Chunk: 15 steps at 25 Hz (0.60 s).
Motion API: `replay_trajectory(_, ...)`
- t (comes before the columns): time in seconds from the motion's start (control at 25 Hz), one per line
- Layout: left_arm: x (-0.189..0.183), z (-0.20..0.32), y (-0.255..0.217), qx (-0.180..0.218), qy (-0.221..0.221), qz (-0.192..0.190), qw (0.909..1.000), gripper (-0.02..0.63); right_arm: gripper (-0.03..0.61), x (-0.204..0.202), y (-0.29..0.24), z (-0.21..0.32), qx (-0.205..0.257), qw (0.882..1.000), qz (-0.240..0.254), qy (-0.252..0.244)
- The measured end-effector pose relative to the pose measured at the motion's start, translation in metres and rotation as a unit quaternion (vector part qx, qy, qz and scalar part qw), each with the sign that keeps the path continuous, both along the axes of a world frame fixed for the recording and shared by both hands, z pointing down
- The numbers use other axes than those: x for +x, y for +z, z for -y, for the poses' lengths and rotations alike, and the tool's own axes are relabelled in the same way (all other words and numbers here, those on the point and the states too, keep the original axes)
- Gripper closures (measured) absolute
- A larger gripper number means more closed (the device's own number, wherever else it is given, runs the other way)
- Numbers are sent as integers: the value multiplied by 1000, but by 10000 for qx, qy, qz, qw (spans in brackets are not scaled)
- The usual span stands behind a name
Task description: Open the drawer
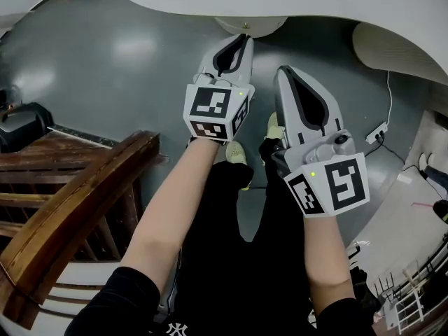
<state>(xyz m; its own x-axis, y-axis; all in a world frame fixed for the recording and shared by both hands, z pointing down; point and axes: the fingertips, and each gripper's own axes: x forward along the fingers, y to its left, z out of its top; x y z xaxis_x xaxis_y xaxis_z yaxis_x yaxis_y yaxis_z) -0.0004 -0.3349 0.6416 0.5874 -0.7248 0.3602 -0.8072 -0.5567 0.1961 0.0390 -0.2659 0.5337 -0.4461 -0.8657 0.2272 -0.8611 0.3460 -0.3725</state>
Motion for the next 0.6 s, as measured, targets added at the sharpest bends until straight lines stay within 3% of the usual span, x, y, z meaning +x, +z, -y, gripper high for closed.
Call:
replay_trajectory(0.12, -1, 19, 18, 71, -198, 18, 9998, 586, 563, 1, 14, 6, 35, 9999, 54, 78)
replay_trajectory(0.28, -5, 46, 33, 168, -443, 133, 9988, 511, 563, 1, 25, 17, 94, 9999, 67, 92)
replay_trajectory(0.6, -1, 72, 58, 94, -755, 437, 9961, 488, 563, 15, 39, 23, 51, 9999, 62, 111)
